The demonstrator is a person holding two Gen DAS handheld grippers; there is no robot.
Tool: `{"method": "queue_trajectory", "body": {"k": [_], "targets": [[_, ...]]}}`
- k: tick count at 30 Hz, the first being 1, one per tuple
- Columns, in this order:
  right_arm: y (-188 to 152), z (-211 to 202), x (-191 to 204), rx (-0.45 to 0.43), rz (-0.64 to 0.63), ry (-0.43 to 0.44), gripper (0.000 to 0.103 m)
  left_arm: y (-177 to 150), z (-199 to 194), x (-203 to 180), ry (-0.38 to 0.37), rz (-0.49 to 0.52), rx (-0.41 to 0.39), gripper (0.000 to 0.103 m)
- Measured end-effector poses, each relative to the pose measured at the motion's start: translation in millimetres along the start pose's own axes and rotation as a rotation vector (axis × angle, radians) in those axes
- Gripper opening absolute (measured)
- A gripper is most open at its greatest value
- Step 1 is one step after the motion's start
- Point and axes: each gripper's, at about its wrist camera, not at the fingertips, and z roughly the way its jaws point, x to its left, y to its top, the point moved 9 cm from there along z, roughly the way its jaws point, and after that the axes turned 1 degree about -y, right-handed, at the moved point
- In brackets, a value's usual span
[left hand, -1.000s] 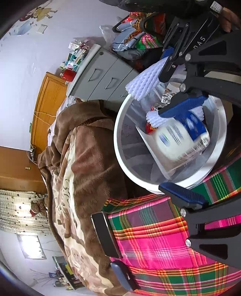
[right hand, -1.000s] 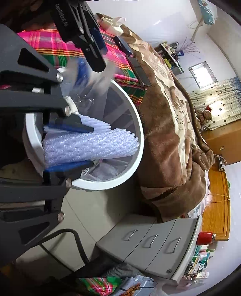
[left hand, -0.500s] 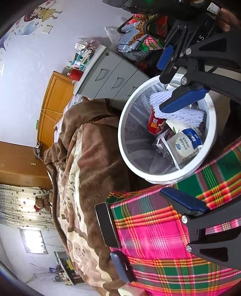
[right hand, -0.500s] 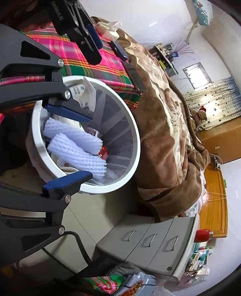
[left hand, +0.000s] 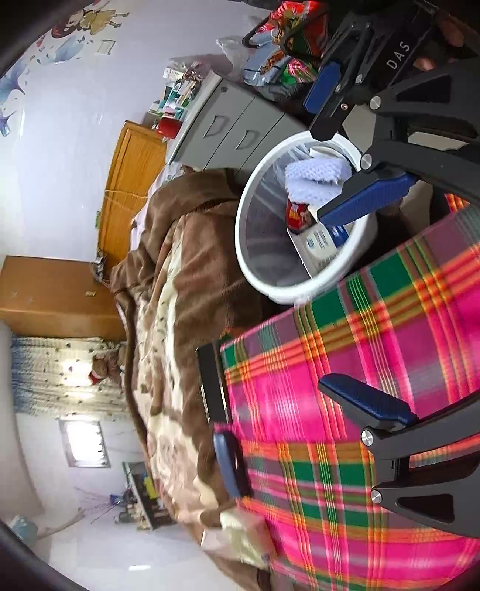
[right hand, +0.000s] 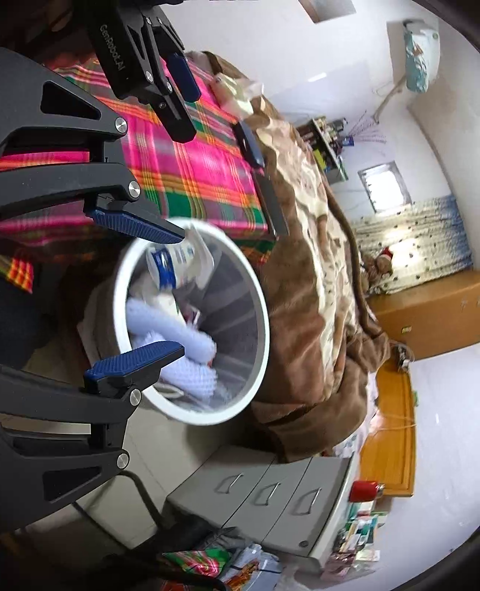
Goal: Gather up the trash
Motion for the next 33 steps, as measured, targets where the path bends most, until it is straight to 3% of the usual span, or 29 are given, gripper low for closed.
{"method": "queue_trajectory", "body": {"k": [9,15,24,33], "targets": [[-16.1,-5.4,31.8,-0.043,-0.055,0.032,0.057,-33.9,-44.4,44.4,0.126,-0.043,-0.046,0.082],[-24.6,-9.6,49.4,-0.051,-0.093,0.056,0.057,-47.9,-62.1,52.4,0.117,-0.079,-0.073,0.082],[-34.9,-12.0,62.6,-0.050,-0.106,0.068,0.057,-59.8,-75.8,68.3,0.192,-0.100,-0.097,0.082],[-41.7,-13.6,71.4,-0.041,-0.108,0.073,0.057,-64.8,-78.5,72.0,0.205,-0.097,-0.099,0.082]]}}
